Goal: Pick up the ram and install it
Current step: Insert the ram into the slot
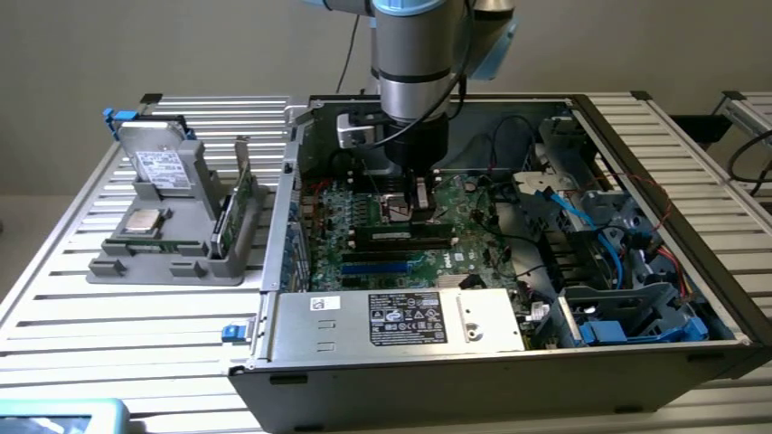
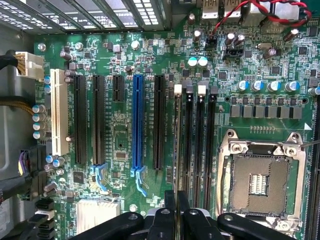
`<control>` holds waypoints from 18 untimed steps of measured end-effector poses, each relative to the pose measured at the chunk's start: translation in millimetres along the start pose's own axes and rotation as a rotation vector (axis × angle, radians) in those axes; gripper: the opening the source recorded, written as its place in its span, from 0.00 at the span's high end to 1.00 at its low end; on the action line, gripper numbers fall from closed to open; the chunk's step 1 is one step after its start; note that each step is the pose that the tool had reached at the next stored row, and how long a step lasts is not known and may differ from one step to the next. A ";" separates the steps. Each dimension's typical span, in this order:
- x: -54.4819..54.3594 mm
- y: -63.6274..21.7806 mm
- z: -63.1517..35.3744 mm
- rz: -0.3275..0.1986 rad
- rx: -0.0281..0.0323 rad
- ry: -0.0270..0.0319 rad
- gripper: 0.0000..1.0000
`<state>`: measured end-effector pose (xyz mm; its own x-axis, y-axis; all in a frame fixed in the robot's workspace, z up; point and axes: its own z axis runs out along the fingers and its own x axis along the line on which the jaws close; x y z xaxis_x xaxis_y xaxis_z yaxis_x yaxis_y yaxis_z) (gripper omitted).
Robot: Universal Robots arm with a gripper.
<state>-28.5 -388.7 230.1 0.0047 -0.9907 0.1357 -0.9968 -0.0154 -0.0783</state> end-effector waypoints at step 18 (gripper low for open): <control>-0.8 1.4 2.5 0.000 0.0039 0.0001 0.87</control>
<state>-29.8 -388.3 227.4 0.0044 -0.9907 0.1358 -0.9965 -0.0157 -0.0822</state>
